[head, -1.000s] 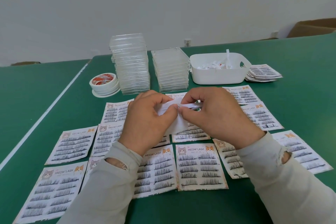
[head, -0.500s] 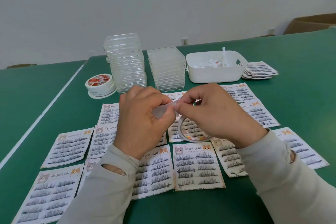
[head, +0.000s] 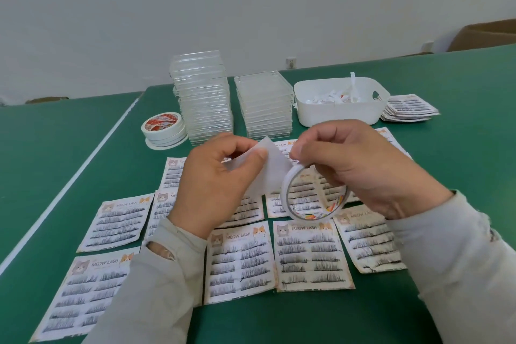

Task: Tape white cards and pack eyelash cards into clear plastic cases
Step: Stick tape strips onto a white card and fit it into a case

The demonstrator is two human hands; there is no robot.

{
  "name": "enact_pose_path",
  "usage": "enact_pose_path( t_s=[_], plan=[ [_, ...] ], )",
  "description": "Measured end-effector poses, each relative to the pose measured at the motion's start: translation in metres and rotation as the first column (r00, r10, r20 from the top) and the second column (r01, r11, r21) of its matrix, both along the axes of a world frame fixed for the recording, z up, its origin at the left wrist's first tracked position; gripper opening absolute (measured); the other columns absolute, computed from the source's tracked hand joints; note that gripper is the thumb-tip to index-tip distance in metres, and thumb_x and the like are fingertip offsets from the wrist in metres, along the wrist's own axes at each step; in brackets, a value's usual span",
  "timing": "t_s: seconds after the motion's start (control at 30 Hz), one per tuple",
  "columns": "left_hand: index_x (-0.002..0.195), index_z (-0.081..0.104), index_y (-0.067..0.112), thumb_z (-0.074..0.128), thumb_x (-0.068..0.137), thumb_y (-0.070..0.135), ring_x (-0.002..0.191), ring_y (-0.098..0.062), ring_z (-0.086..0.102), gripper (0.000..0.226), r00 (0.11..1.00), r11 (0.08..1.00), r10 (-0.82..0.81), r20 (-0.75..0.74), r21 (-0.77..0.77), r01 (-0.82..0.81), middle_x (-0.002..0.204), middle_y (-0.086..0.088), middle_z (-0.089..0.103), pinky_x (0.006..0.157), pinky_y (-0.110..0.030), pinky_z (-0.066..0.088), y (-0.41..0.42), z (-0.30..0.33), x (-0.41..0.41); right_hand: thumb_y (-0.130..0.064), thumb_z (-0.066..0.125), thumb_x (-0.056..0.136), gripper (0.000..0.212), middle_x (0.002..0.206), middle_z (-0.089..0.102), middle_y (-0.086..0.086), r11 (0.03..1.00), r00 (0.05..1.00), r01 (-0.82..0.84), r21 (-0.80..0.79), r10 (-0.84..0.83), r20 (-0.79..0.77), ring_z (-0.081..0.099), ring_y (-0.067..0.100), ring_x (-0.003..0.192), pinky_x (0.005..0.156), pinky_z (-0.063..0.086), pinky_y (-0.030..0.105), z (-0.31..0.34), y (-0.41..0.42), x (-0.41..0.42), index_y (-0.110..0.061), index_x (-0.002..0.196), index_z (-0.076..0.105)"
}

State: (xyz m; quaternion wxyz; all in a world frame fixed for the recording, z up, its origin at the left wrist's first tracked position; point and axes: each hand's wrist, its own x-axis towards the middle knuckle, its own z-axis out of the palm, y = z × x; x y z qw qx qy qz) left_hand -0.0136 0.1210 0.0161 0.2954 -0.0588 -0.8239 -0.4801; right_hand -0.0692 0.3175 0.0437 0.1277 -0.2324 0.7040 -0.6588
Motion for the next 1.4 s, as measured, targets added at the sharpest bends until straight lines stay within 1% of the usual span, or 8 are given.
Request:
enact_pose_path(
  t_s=[0.1,0.27,0.53,0.73,0.97,1.17,1.27,1.4],
  plan=[
    [0.087,0.076,0.038,0.074,0.091,0.024,0.075,0.003,0.064,0.014,0.996,0.994,-0.079,0.049,0.084,0.074,0.085,0.017,0.075,0.068,-0.011,0.048,-0.001,0.000,-0.001,-0.010,0.077,0.082,0.014,0.085,0.077,0.005,0.996,0.999,0.031,0.087,-0.028,-0.037,0.048,0.000,0.044,0.045,0.036,0.009,-0.003,0.002,-0.004,-0.016,0.069,0.077],
    [0.100,0.077,0.040,0.073,0.089,0.027,0.084,0.001,0.071,0.017,0.988,0.970,-0.152,0.040,0.197,0.141,0.095,0.016,0.078,0.072,-0.014,0.052,0.000,-0.003,-0.002,-0.005,0.075,0.083,0.010,0.059,0.067,-0.007,0.973,0.994,-0.078,0.218,0.091,-0.054,0.052,-0.002,0.043,0.044,0.036,0.007,-0.008,-0.003,-0.001,-0.010,0.075,0.078],
    [0.125,0.052,0.034,0.070,0.087,0.020,0.089,-0.013,0.073,0.043,0.993,0.844,-0.091,0.071,0.535,0.039,0.090,0.004,0.076,0.078,-0.034,0.060,0.009,-0.014,-0.008,-0.014,0.076,0.085,0.013,0.064,0.053,0.008,0.981,0.964,0.196,0.003,-0.194,0.183,0.035,0.011,0.044,0.040,0.029,0.020,-0.017,-0.005,-0.014,-0.011,0.072,0.077],
    [0.102,0.051,0.031,0.063,0.094,-0.002,0.083,-0.021,0.072,0.036,0.988,0.872,-0.126,0.087,0.485,0.068,0.092,-0.008,0.075,0.068,-0.039,0.063,0.018,-0.025,-0.009,-0.013,0.075,0.087,0.014,0.057,0.050,0.004,0.970,0.948,0.234,-0.065,-0.213,0.236,0.035,0.009,0.039,0.038,0.028,0.019,-0.022,-0.004,-0.018,-0.010,0.073,0.074],
    [0.099,0.068,0.045,0.064,0.095,0.004,0.095,0.001,0.068,0.041,0.993,0.991,0.118,-0.009,0.057,-0.118,0.099,0.025,0.072,0.084,-0.014,0.052,0.019,-0.031,-0.008,-0.014,0.079,0.085,0.010,0.068,0.073,-0.006,0.961,0.961,0.274,0.025,-0.275,0.024,0.053,-0.003,0.045,0.046,0.039,0.009,-0.030,-0.008,-0.020,-0.012,0.075,0.079],
    [0.097,0.081,0.027,0.053,0.101,0.004,0.062,-0.018,0.067,0.037,0.948,0.842,-0.197,0.251,0.538,0.033,0.094,0.001,0.068,0.060,-0.028,0.058,0.016,-0.021,-0.007,-0.019,0.077,0.087,0.015,0.061,0.066,-0.005,0.974,0.972,0.227,-0.008,-0.226,0.061,0.048,0.002,0.043,0.044,0.037,0.012,-0.029,-0.006,-0.021,-0.012,0.073,0.078],
    [0.096,0.081,0.029,0.053,0.099,0.002,0.065,-0.008,0.061,0.038,0.970,0.912,-0.054,0.236,0.408,-0.049,0.085,0.015,0.071,0.063,-0.031,0.057,0.017,-0.023,-0.007,-0.031,0.071,0.091,0.018,0.080,0.074,0.001,0.982,0.980,0.182,0.050,-0.185,0.075,0.046,0.009,0.049,0.047,0.040,0.019,-0.027,-0.006,-0.018,-0.017,0.080,0.078],
    [0.113,0.074,0.029,0.057,0.101,0.012,0.091,-0.004,0.065,0.028,0.986,0.954,0.071,0.153,0.279,-0.112,0.106,0.018,0.073,0.088,-0.032,0.057,0.018,-0.025,-0.007,-0.040,0.055,0.079,0.030,0.055,0.054,-0.008,0.971,0.978,0.181,0.153,-0.194,0.072,0.045,0.011,0.048,0.049,0.039,0.022,-0.020,-0.006,-0.014,-0.022,0.087,0.078]
  ],
)
